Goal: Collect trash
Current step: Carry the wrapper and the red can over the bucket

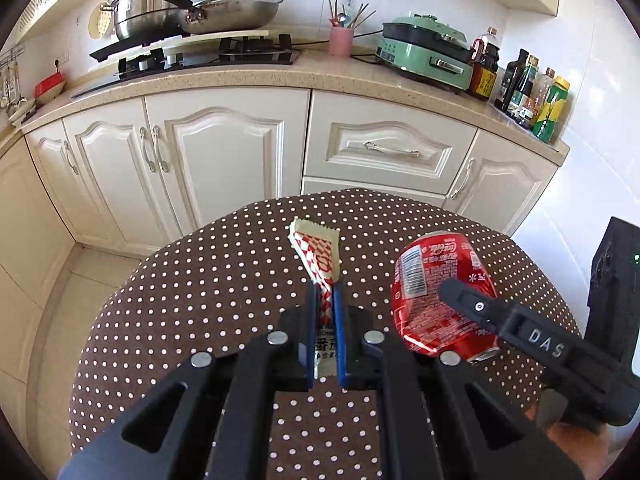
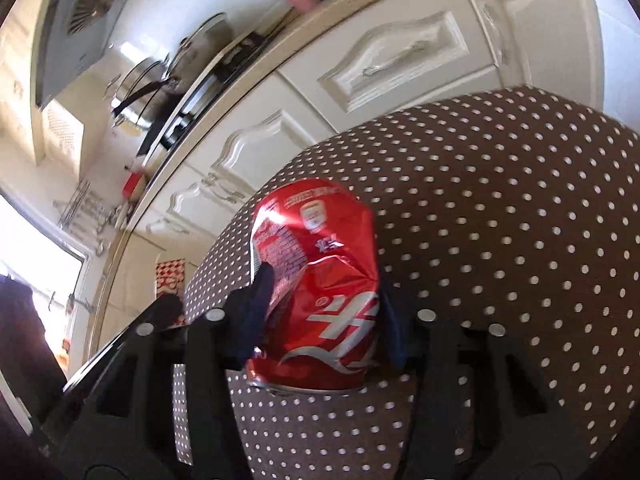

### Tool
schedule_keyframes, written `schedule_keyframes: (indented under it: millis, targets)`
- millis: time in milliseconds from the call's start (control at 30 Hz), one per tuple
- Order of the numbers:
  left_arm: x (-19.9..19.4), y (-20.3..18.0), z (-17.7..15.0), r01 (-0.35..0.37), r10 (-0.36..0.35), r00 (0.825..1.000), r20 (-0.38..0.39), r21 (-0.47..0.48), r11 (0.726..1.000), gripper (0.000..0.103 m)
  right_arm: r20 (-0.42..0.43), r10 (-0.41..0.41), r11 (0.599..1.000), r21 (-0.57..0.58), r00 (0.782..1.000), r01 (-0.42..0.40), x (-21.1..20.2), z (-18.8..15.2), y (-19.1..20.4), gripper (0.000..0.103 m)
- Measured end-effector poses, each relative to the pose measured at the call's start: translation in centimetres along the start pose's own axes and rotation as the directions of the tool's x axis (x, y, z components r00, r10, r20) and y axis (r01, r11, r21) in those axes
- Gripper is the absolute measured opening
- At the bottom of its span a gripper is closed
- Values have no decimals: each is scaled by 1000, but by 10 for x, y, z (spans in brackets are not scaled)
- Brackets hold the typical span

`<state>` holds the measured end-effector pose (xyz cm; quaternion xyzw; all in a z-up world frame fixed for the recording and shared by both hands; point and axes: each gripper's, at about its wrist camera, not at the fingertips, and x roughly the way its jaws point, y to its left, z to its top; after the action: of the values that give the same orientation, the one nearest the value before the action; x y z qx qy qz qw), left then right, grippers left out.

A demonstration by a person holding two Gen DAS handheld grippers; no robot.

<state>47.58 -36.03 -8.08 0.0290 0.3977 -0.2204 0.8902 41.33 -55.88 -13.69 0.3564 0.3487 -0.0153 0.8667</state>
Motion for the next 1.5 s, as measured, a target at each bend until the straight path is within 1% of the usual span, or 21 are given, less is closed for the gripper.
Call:
schedule_keyframes:
  millis: [100,167,200,333,433,500,567,667,933,1000,1033,1133,1233,1300,1367,1433,1500]
  targets:
    - [-8,6,-4,6,-6,1000,0,1,1000,7,12,-38,997,-69,999,39,-6,-9,16,43]
    - [-17,13,-9,1,-1,1000,2,2,1000,7,26,-58,991,-122,998,61,-10,-18,31,38]
    - [-20,17,-11,1,-1,1000,4,1,1000,7,38,-57,987,-150,998,62,-13,-23,40,31]
    - [-39,41,-21,-17,18,1000,11,-18,1000,7,62,-54,957,-283,997,69,-25,-49,83,29]
    - [-55,62,-32,-25,26,1000,15,-40,999,7,70,-43,932,-358,997,65,-28,-72,116,27]
    - [-68,79,-42,-36,37,999,23,-52,998,7,81,-36,917,-393,996,65,-31,-85,133,27]
    - [-80,99,-51,-48,50,998,29,-73,996,7,79,-17,907,-419,997,49,-32,-100,152,26]
    - [-104,138,-68,-63,68,997,42,-117,991,7,60,18,887,-461,998,12,-29,-126,185,26]
    - [-164,241,-117,-122,141,988,69,-222,967,7,-33,122,813,-570,992,-119,-13,-208,284,25]
    - [-180,272,-134,-147,169,983,67,-255,956,7,-74,147,790,-591,986,-162,-4,-236,311,25]
    - [-185,284,-141,-157,180,981,65,-265,951,7,-85,152,784,-596,985,-173,0,-244,319,25]
    - [-197,325,-170,-191,214,976,41,-308,932,7,-150,168,767,-601,974,-225,20,-284,350,25]
    - [-198,362,-200,-227,243,970,0,-348,910,7,-205,158,751,-610,966,-253,42,-320,366,25]
    - [-193,386,-224,-246,250,967,-38,-371,895,7,-252,140,747,-608,958,-269,62,-348,373,25]
    - [-186,404,-244,-263,255,964,-72,-381,886,7,-293,115,750,-601,949,-276,83,-370,373,25]
    - [-173,421,-269,-290,265,957,-116,-388,875,7,-321,84,748,-606,943,-273,101,-390,371,25]
    - [-158,435,-289,-292,253,956,-150,-395,871,7,-348,44,749,-608,937,-261,125,-410,366,25]
